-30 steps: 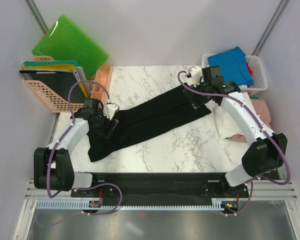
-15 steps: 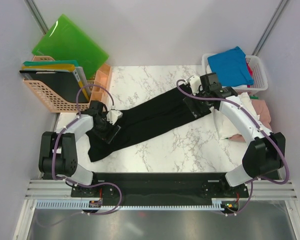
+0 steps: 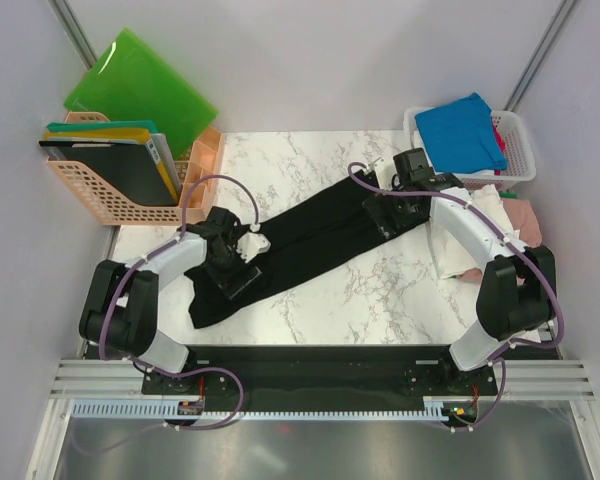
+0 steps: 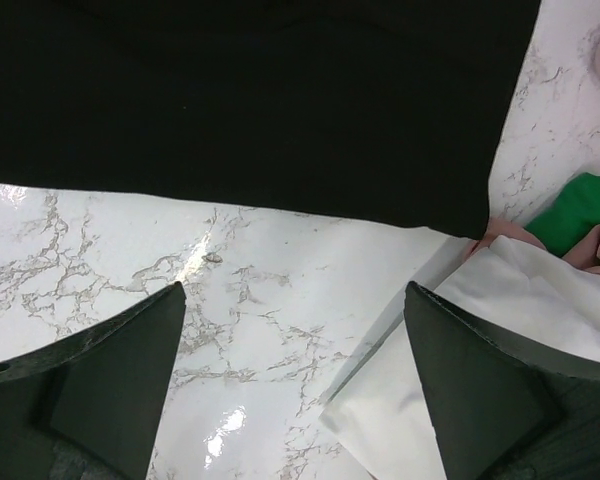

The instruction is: Fold and stack the t-shirts

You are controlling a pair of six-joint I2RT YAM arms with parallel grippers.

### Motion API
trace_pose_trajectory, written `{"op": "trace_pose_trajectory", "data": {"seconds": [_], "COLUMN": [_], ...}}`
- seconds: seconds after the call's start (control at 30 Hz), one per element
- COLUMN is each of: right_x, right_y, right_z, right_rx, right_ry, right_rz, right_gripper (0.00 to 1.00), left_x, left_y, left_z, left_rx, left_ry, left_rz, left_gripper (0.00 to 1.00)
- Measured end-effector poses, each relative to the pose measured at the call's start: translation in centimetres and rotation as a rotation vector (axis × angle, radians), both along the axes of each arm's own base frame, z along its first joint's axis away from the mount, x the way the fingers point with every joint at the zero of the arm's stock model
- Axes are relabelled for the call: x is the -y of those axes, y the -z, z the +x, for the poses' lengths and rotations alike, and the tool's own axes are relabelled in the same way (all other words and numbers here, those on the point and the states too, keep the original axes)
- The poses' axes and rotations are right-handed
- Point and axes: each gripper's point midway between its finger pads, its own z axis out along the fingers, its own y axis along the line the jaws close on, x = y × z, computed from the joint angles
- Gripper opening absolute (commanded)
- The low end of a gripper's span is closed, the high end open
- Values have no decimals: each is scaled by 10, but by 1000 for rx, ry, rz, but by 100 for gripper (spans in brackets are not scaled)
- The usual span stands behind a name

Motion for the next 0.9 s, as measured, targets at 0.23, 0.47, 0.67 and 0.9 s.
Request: {"op": "trace_pose_trajectory", "data": {"seconds": [0.23,0.47,0.67,0.9], "right_x": [-2,-10,-28,-34], "right_y": [0,23,74,99], "right_z": [1,15,60,96], "right_rx": [2,-50,-151,-157], "right_ry": [0,15,77,135], "right_rz": [7,40,94,91], "right_gripper": [98,98,98,98], "left_x": [35,58,58,61], "left_y": [0,0,-1,-2], "left_z": [-4,-15,-17,-20], "left_rx": [-10,-17,-6,-4], "left_ry": [103,164,162,167], "left_rz": [13,2,-7,-28], "left_gripper": [100,100,100,100]}}
